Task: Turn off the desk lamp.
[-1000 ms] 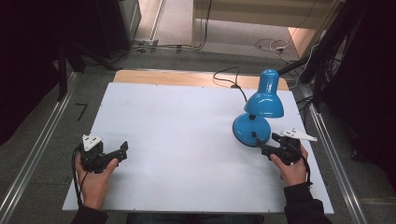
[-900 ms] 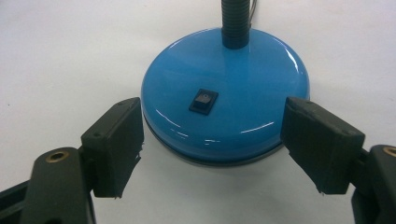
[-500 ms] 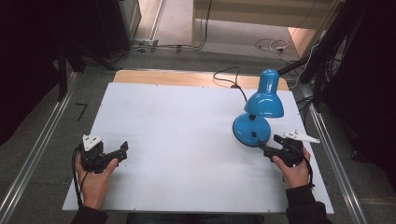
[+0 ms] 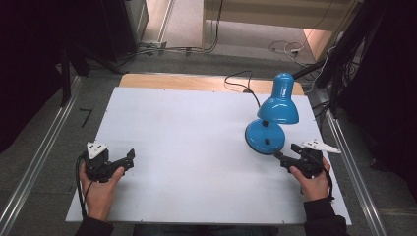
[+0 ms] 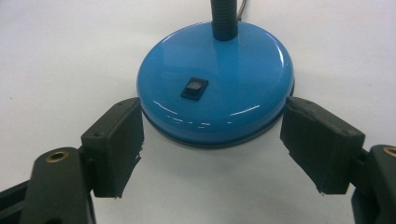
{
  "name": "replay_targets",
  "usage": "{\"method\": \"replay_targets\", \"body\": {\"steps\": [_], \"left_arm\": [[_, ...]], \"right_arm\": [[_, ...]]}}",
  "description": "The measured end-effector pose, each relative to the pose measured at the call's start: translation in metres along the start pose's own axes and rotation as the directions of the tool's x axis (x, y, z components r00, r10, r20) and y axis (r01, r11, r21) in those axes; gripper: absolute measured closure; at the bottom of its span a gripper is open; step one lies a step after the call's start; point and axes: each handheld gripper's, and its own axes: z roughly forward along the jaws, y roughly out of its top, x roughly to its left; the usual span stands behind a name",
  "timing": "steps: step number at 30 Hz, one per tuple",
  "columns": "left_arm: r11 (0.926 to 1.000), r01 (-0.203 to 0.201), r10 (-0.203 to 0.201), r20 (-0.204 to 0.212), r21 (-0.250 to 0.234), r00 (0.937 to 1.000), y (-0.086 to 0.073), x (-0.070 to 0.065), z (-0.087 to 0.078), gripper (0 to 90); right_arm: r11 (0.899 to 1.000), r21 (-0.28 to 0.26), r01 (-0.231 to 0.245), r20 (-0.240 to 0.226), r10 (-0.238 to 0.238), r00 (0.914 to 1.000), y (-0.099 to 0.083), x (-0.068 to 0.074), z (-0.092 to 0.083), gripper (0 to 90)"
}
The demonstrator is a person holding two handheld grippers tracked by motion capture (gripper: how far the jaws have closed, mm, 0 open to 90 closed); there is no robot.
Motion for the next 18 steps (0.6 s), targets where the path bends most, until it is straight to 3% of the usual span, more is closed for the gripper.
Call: {"method": "replay_targets", "body": {"steps": [18], "left_arm": [[1.0, 0.004, -0.004, 0.0, -0.001, 1.0, 0.0, 0.0, -0.001, 8.2]], "right_arm": [[1.0, 0.0, -0.007, 0.019, 0.007, 0.9998, -0.006, -0.006, -0.011, 20.2]]}}
